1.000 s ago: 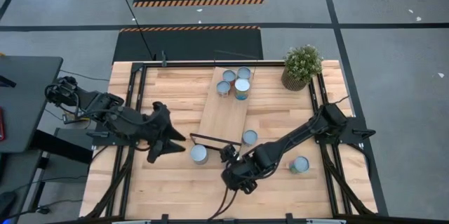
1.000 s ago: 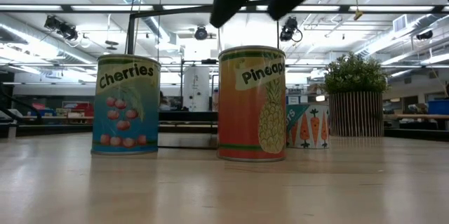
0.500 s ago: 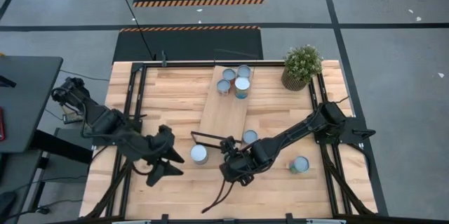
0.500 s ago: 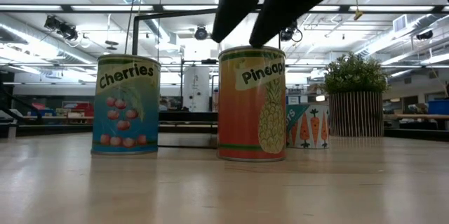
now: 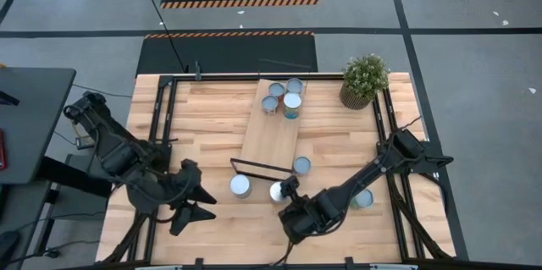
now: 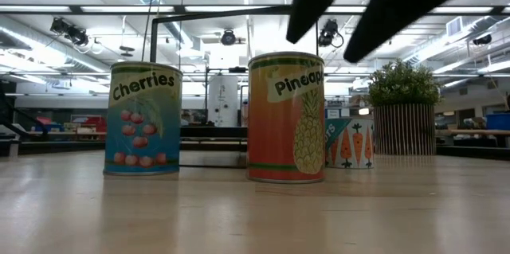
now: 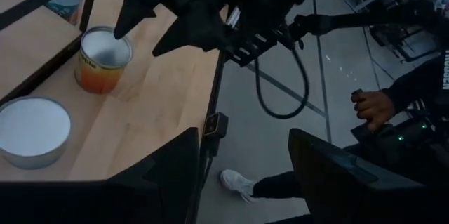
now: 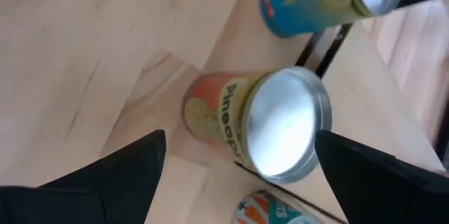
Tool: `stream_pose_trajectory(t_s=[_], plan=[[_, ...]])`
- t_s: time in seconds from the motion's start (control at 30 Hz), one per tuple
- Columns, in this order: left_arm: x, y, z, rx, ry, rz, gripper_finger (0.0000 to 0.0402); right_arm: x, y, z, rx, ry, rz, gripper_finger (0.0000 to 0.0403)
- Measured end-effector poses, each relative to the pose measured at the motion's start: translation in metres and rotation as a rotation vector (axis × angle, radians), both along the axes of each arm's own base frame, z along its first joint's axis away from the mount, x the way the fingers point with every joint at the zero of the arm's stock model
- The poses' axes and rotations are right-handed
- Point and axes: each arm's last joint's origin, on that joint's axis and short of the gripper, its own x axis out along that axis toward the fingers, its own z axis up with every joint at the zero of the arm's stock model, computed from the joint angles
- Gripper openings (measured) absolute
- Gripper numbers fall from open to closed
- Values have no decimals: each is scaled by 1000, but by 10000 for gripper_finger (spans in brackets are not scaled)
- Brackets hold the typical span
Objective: Pick and place cans onto a shelf
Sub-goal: Put the orange can on the shelf
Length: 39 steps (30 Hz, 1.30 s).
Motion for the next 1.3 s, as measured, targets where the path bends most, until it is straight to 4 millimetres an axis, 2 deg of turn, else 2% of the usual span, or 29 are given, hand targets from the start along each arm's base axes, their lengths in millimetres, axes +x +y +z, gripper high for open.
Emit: stream_pose_trajectory(t_s=[0.2, 0.43, 0.63, 0.83, 1.07, 1.3], plan=[[-1, 0, 0, 10, -9, 17, 227, -7, 3, -19, -53, -47, -28, 374], [0, 0, 0, 18, -17, 35, 227, 3, 3, -22, -37, -101, 58, 374], [0, 0, 1, 11, -24, 35, 227, 9, -7, -23, -13, -66, 59, 374], [0, 0, 1, 11, -25, 36, 227, 8, -7, -25, 27, -24, 77, 374], [0, 0, 1, 11, -24, 34, 227, -5, -3, -30, -35, 73, 112, 374], [1, -1, 3, -9, -43, 35, 227, -34, 10, -23, -62, 187, 154, 374]])
